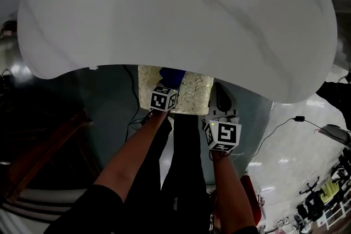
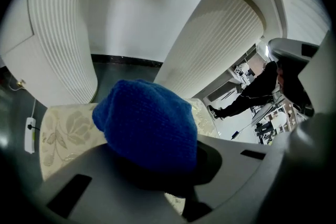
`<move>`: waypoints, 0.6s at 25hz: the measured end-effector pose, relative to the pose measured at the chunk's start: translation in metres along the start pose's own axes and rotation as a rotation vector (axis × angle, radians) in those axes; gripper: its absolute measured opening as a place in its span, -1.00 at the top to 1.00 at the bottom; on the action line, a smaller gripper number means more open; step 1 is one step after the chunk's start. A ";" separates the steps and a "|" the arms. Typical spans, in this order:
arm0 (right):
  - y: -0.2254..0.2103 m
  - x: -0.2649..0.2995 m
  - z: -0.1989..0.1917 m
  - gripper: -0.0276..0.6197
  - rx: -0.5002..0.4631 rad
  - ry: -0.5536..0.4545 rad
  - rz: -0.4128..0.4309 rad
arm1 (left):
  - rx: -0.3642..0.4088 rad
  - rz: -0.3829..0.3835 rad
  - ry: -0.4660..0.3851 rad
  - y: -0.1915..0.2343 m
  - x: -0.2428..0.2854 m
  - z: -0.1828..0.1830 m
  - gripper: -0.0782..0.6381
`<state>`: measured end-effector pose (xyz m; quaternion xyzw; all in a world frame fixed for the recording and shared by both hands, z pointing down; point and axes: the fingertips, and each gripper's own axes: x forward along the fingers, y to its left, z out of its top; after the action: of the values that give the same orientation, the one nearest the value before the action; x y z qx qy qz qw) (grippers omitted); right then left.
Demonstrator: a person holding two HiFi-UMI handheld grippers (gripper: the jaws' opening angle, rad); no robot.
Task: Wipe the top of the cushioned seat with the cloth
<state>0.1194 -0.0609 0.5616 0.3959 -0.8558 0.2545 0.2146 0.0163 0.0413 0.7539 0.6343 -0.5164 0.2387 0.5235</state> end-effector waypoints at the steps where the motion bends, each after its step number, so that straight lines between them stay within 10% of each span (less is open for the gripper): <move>1: -0.002 -0.001 -0.001 0.80 0.003 0.000 -0.007 | 0.006 -0.008 0.003 -0.005 0.003 0.000 0.67; 15: -0.021 -0.008 -0.009 0.80 0.059 0.011 -0.066 | 0.031 -0.108 0.048 -0.071 0.038 0.004 0.67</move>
<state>0.1423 -0.0625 0.5691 0.4286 -0.8333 0.2745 0.2158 0.0928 0.0162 0.7554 0.6634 -0.4649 0.2332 0.5379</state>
